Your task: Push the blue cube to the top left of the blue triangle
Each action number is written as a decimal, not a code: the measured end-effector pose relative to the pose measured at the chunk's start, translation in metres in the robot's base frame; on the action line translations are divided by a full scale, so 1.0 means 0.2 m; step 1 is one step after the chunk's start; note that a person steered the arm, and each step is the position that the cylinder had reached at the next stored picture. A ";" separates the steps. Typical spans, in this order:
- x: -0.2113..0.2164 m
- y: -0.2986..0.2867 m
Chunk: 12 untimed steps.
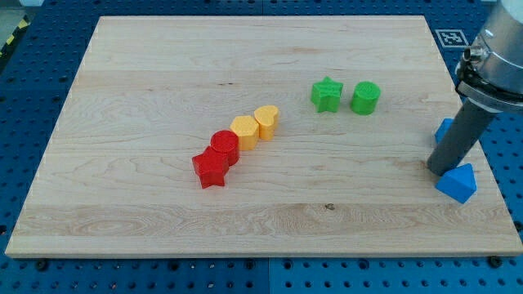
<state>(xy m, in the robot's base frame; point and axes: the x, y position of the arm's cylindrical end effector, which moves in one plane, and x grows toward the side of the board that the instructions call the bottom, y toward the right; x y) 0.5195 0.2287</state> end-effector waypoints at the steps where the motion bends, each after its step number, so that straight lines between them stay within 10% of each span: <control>1: -0.06 -0.17; 4: -0.56 0.07; 6: -0.31 0.38; 8: -0.17 0.03; 12: -0.44 0.05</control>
<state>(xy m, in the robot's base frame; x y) 0.4307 0.2389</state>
